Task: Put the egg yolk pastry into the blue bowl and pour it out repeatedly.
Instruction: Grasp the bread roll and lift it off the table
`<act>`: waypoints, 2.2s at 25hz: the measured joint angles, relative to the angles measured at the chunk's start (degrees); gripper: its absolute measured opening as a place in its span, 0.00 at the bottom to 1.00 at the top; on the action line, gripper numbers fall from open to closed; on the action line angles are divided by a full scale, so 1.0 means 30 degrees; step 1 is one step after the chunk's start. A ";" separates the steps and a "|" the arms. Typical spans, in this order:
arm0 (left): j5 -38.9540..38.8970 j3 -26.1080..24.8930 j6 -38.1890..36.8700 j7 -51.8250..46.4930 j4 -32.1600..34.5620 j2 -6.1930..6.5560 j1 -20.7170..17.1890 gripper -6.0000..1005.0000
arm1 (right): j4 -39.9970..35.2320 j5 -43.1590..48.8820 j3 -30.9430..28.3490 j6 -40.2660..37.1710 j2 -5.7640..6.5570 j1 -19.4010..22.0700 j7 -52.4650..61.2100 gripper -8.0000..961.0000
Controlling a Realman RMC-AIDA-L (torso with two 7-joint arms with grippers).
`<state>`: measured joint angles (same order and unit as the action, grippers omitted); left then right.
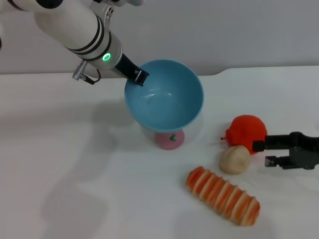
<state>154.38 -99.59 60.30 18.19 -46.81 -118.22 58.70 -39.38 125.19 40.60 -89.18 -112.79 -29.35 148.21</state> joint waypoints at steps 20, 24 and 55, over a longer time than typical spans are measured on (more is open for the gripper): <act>-0.0106 0.0023 -0.0025 0.0002 0.0018 -0.0028 -0.0143 0.01 | 0.3441 0.0575 -0.0068 0.4985 0.0116 -0.0552 -0.0690 0.68; -0.0105 0.0031 -0.0027 0.0002 0.0066 -0.0029 -0.0191 0.01 | 0.4226 0.0485 -0.0096 0.5442 -0.0041 -0.1041 -0.1319 0.68; -0.0134 0.0033 -0.0448 0.0013 0.0254 -0.0056 -0.0249 0.01 | 0.5234 0.0713 0.0237 0.7836 -0.1044 -0.2065 -0.2345 0.65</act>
<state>153.98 -99.49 58.96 18.23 -46.05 -118.38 57.96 -23.67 127.33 41.31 -65.67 -115.92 -35.55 141.17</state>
